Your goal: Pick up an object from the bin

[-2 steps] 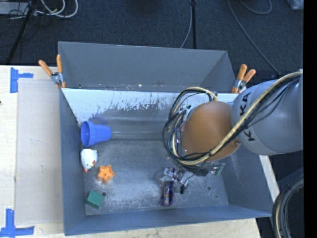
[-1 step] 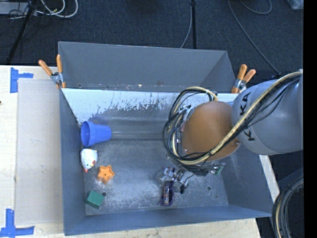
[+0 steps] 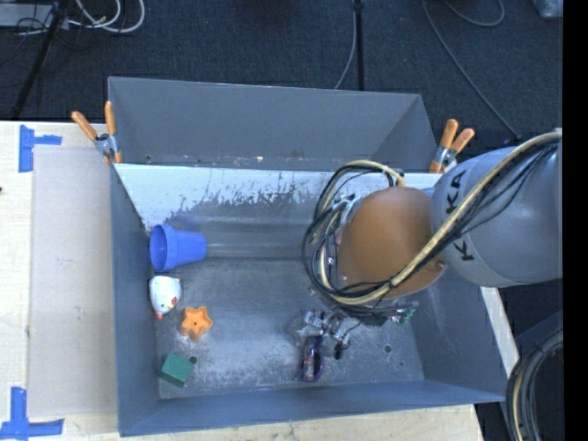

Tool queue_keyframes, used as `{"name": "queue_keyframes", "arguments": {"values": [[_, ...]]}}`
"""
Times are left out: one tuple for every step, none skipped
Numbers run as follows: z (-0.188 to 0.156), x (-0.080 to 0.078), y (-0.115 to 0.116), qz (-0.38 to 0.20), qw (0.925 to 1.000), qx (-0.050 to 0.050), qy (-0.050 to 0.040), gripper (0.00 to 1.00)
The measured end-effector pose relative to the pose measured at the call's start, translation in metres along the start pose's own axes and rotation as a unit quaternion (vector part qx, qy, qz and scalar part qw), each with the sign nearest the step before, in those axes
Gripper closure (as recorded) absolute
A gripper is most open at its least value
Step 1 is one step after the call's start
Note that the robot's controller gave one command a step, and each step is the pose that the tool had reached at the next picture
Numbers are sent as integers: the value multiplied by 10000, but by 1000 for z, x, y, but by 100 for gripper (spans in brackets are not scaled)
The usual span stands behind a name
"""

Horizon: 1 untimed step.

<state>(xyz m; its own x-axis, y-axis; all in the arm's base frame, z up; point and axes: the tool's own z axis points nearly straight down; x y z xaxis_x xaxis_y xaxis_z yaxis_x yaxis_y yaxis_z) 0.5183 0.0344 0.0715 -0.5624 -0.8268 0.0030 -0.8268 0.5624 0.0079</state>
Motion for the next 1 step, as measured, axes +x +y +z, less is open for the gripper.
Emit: {"name": "queue_keyframes", "arguments": {"values": [[-9, 0, 1, 3, 10000, -19, 12, 100]]}}
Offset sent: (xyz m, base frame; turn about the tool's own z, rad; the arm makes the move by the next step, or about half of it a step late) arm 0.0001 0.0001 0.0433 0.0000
